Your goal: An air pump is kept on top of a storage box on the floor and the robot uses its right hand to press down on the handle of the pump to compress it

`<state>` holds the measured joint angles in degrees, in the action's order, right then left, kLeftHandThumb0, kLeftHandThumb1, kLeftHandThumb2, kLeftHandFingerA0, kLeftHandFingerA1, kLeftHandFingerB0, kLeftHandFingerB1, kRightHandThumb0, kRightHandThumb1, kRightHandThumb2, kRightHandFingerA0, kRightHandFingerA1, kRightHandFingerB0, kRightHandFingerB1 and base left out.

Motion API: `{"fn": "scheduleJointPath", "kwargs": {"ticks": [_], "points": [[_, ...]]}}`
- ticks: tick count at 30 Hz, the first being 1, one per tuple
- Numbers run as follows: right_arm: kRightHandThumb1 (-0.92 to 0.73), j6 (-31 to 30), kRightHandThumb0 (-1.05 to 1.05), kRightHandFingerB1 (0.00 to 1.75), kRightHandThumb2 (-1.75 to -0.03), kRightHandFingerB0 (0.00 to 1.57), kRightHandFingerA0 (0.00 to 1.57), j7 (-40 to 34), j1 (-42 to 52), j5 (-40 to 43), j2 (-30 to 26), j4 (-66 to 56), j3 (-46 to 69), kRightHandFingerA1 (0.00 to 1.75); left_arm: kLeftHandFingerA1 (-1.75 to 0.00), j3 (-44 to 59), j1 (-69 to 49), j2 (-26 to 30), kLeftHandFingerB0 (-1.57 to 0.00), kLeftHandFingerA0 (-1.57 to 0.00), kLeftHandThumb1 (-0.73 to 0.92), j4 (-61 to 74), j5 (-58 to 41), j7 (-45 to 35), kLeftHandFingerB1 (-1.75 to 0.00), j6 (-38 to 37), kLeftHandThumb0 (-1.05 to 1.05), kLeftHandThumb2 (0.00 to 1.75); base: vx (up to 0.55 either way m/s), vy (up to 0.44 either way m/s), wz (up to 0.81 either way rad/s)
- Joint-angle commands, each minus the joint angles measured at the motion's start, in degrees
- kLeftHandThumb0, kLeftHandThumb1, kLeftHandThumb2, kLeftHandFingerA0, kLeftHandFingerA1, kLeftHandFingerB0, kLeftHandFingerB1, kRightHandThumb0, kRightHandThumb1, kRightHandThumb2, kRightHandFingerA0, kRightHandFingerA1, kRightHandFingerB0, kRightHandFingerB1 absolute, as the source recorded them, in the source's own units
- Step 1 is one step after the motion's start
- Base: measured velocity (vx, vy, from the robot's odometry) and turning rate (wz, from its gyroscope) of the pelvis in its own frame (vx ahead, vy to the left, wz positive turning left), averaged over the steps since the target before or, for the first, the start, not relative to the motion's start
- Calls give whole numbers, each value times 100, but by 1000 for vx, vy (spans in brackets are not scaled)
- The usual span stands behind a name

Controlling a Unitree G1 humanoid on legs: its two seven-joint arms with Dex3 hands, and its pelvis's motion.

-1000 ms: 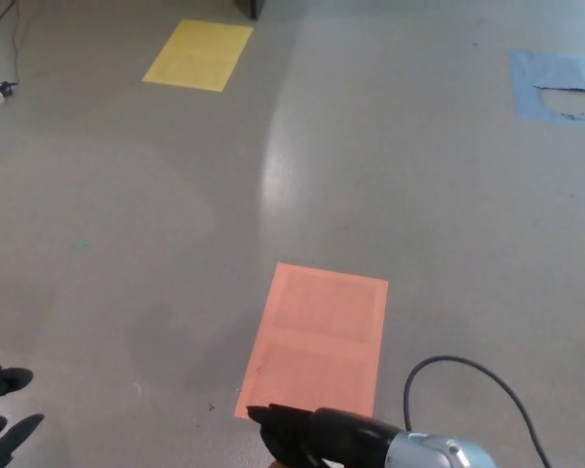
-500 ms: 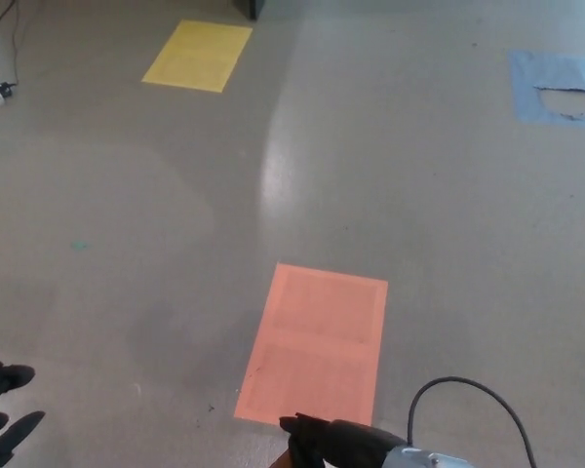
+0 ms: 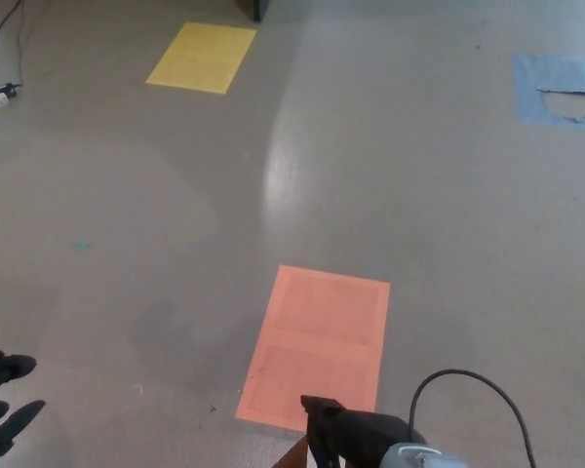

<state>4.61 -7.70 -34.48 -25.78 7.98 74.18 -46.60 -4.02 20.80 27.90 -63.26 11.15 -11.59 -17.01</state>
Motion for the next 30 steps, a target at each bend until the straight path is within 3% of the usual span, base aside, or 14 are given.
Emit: {"fn": "scheduleJointPath", "kwargs": {"ticks": [1, 3, 6, 9, 11, 13, 15, 17, 19, 22, 27, 28, 30], "points": [[-69, -50, -82, 26, -107, 6, 8, -8, 230, -333, 5, 288, 87, 40, -35, 17, -40, 162, -23, -30, 83, 24, 43, 21, -31, -91, -51, 65, 0, 0, 0], [-71, 97, -82, 27, -109, 6, 7, -65, 185, -342, -48, 251, 155, 40, -34, -7, -56, 180, -24, -30, 83, 72, 72, 21, -31, -69, -51, 65, 0, 0, 0], [-78, 557, -90, 16, -115, 8, 9, -37, -155, -187, -305, -116, 500, 26, -35, -33, -33, 216, -24, -32, 83, 96, 102, 16, -31, -53, -51, 65, 0, 0, 0], [-79, 991, -90, 17, -115, 8, 8, -27, -431, -112, -569, -603, 829, 27, -35, -46, 62, 263, -24, -31, 83, 83, 113, -11, -31, -17, -51, 65, 0, 0, 0], [-77, 1442, -84, 21, -109, 6, 7, 87, -569, 39, -980, -1505, 1186, 27, -35, -59, 120, 263, -25, -32, 82, 45, 127, 15, -31, -31, -51, 64, 0, 0, 0], [-79, 1361, -85, 17, -109, 7, 7, 322, -572, 116, -1146, -2056, 1363, 23, -36, -18, 155, 245, -25, -33, 82, 19, 70, -10, -31, -29, -50, 64, 0, 0, 0], [-74, 1334, -76, 23, -102, 5, 6, 643, -392, 375, -1562, -3670, 1789, 30, -36, -41, 174, 240, -26, -33, 82, 26, 98, 20, -31, -23, -49, 64, 0, 0, 0], [-72, 1253, -74, 23, -101, 5, 5, 764, -307, 466, -1684, -4307, 1966, 32, -36, -47, 179, 238, -25, -33, 82, 24, 104, 26, -31, -16, -48, 64, 0, 0, 0], [-74, 1082, -77, 21, -102, 5, 6, 971, -203, 643, -1876, -5397, 2273, 23, -35, -66, 197, 247, -25, -32, 83, 27, 126, 29, -31, 11, -49, 65, 0, 0, 0], [-73, 1135, -75, 27, -102, 6, 6, 1109, -78, 997, -2250, -7071, 2917, 24, -35, -96, 246, 277, -25, -33, 82, 32, 164, 14, -31, 31, -48, 64, 0, 0, 0], [-77, 890, -81, 19, -105, 6, 6, 1153, 17, 1002, -2481, -7967, 3414, 16, -36, -70, 317, 300, -26, -34, 82, 26, 144, 9, -32, 54, -48, 64, 0, 0, 0], [-73, 816, -75, 23, -103, 4, 5, 1089, 76, 928, -2583, -8022, 3587, 30, -36, -50, 335, 308, -27, -34, 82, 18, 120, -14, -32, 49, -46, 64, 0, 0, 0], [-71, 804, -67, 28, -104, 0, 1, 1023, 147, 884, -2693, -7907, 3724, 34, -36, -43, 347, 312, -26, -33, 82, 2, 108, -37, -32, 42, -46, 64, 0, 0, 0]]}}
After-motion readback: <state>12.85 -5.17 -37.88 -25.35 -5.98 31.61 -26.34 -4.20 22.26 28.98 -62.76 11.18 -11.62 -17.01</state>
